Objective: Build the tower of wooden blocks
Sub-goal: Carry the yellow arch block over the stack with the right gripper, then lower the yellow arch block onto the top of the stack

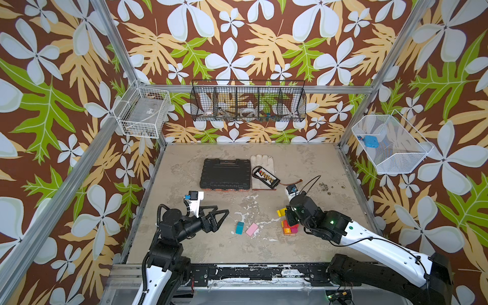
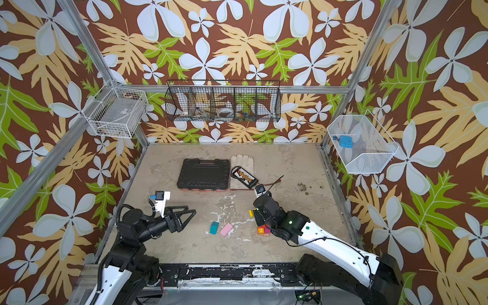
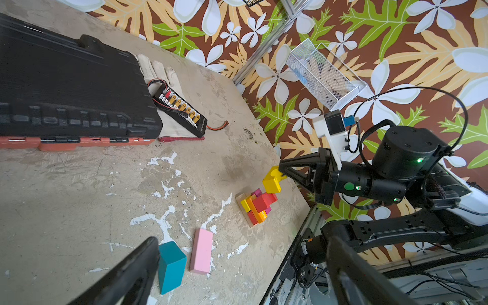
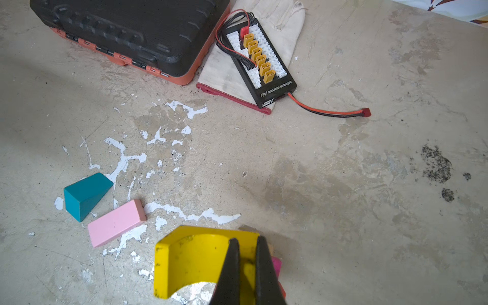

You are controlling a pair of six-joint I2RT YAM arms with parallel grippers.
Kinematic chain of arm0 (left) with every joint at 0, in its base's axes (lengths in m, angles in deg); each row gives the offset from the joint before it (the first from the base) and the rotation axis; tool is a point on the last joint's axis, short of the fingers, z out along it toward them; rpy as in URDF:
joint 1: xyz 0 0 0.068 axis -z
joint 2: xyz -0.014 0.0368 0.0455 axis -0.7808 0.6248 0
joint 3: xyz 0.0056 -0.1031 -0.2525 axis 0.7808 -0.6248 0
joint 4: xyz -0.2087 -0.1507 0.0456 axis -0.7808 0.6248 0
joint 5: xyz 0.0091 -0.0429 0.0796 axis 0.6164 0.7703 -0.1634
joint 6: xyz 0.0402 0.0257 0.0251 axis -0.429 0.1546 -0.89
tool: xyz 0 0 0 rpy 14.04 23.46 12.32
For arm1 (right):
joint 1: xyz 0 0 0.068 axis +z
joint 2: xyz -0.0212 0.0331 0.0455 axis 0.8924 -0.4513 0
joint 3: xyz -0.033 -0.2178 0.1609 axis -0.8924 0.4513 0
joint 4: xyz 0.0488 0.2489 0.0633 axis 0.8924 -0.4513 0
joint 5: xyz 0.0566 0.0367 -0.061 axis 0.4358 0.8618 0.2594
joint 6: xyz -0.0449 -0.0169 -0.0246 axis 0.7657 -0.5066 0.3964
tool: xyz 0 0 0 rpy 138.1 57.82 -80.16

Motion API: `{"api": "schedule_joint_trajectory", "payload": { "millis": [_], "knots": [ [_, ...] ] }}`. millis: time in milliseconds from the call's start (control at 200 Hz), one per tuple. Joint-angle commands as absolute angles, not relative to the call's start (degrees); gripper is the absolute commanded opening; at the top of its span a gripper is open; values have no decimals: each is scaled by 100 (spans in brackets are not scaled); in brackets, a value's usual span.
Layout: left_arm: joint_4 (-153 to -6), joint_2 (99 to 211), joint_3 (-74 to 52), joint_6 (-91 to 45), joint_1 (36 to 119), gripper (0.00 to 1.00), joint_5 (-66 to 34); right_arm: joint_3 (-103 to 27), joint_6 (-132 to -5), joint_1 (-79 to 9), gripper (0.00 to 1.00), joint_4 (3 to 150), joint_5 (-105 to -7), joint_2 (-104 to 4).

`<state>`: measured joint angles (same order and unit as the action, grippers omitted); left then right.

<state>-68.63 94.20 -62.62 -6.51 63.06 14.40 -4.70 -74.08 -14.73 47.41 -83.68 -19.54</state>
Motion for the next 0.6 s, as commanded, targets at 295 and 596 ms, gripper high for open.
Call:
{"api": "schedule_joint_trajectory", "payload": {
  "millis": [295, 596],
  "knots": [
    [-7119, 9371, -6303, -565, 6308, 100, 1688, -291, -7371, -1474, 0, 4918, -8548, -1771],
    [-7172, 9646, -6303, -559, 6401, 100, 1802, 44, -8745, -1428, 0, 4385, -8849, -1414]
  ]
}}
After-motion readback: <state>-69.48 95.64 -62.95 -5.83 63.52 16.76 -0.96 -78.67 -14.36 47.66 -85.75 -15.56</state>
